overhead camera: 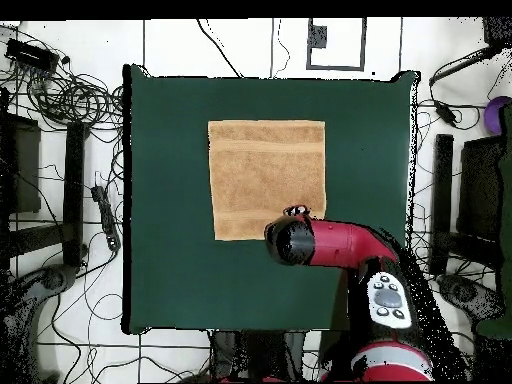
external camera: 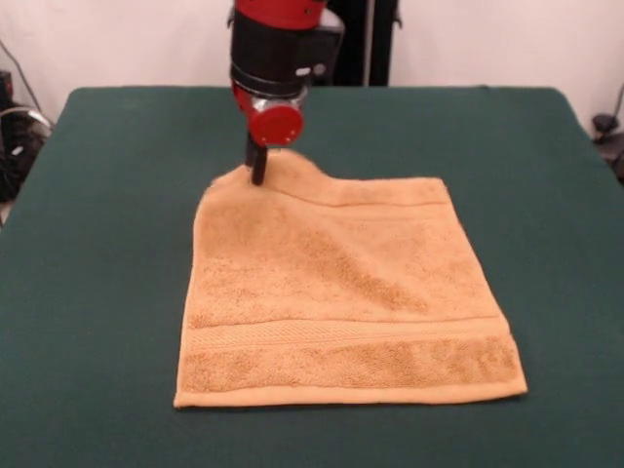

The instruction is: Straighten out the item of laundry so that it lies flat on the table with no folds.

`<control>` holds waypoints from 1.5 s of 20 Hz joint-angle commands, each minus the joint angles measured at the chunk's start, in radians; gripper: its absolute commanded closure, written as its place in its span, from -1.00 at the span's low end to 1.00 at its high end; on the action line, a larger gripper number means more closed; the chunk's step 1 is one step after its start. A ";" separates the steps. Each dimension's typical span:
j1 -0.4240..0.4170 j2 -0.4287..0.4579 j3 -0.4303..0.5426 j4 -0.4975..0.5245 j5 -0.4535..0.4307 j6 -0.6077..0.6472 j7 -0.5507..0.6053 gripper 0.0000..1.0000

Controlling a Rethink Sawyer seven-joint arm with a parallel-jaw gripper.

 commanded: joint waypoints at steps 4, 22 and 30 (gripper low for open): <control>0.070 0.120 0.059 0.030 -0.079 -0.086 -0.041 -1.00; -0.162 -0.253 0.348 0.032 -0.175 0.210 -0.508 -1.00; -0.217 -0.288 0.423 0.020 -0.216 0.275 -0.564 -1.00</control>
